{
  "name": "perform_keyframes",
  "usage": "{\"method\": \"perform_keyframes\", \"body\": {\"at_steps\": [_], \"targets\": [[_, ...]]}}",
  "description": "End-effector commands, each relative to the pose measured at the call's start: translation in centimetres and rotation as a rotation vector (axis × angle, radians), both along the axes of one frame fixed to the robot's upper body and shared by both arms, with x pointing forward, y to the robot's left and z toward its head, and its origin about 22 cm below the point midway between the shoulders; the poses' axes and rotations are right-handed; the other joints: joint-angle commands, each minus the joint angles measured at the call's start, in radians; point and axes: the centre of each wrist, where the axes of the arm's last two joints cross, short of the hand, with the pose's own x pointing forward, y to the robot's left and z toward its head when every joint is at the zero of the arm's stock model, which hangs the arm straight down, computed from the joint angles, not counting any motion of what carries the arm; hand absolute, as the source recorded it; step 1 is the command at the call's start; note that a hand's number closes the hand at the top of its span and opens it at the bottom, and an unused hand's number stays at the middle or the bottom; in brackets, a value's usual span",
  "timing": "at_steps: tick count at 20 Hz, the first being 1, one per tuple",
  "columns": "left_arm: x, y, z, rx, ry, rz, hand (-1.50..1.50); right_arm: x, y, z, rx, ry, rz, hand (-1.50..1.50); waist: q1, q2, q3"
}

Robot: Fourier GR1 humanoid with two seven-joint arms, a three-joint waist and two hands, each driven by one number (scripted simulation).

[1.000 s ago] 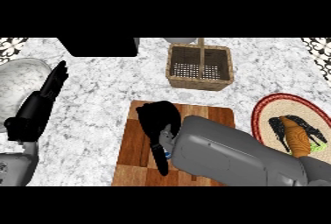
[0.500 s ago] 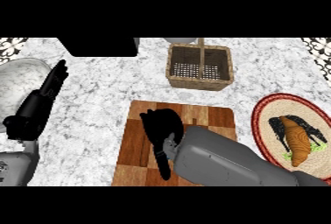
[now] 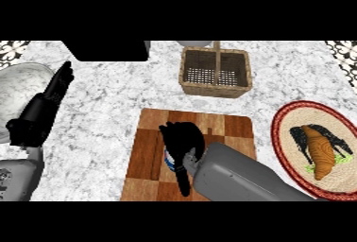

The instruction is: Pick the can from the cutting board and place it in the basket

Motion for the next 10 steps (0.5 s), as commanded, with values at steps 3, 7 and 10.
{"method": "perform_keyframes", "body": {"at_steps": [3, 7, 10], "targets": [[-0.1, -1.0, -0.7, -0.015, 0.014, 0.001, 0.00, 1.1, -1.0, 0.6, -0.057, 0.000, -0.046, -1.50, 0.001, 0.000, 0.000], [-0.4, -0.5, -1.0, 0.015, -0.005, -0.021, 0.00, 1.2, 0.6, -1.9, -0.072, 0.027, -0.039, -1.50, 0.005, 0.001, 0.000], [-0.5, -0.1, 0.0, 0.006, 0.014, 0.000, 0.00, 1.8, -0.5, -3.3, -0.009, 0.040, -0.070, 1.50, 0.005, 0.002, 0.000]]}}
